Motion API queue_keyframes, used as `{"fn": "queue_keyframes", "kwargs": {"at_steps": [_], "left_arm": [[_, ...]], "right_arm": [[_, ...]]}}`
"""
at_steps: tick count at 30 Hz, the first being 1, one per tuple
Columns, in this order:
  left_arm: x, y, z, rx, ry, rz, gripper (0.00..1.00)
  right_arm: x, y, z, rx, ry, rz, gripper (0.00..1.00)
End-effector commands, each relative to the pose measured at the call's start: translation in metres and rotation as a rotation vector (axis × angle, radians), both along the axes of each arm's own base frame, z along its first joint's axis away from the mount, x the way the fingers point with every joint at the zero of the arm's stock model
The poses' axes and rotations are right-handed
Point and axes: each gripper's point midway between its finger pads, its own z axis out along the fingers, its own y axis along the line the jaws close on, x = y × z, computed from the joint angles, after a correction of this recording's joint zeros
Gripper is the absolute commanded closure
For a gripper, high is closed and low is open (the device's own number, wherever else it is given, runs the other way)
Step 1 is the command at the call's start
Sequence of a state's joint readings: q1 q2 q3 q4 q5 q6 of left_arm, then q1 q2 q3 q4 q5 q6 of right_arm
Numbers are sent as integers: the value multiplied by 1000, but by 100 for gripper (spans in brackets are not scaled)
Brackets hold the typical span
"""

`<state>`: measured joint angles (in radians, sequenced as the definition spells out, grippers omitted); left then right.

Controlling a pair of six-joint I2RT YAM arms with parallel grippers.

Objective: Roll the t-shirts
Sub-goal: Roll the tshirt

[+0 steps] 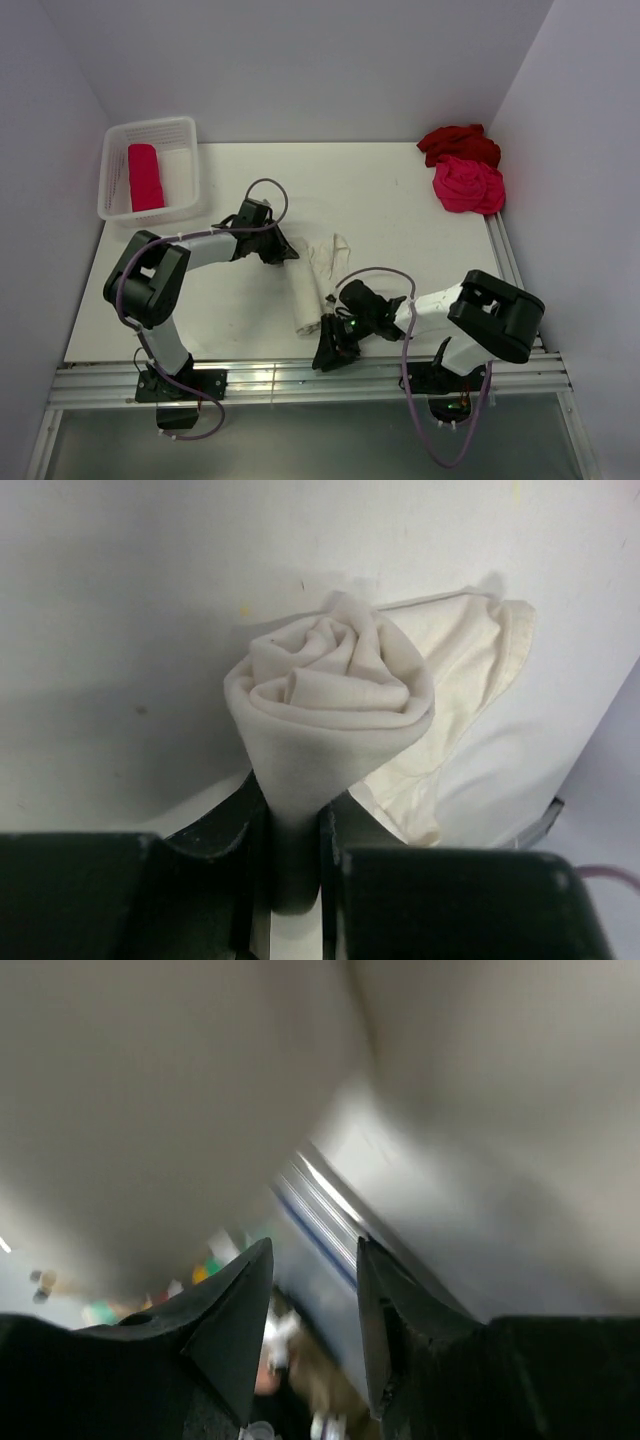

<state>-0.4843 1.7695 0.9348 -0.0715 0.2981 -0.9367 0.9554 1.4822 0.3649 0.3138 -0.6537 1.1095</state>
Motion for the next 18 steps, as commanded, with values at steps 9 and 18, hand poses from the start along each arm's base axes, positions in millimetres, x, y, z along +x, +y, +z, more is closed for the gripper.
{"fn": "queue_keyframes", "kwargs": {"at_steps": [9,18], "left_arm": [[33,30,-2,121,-144,96,100],[30,42,-10,189,-110,114,100]], "right_arm": [[-17,-39,13,-64,11,-18,46],[57,-69,5,-172,-96,-256,49]]}}
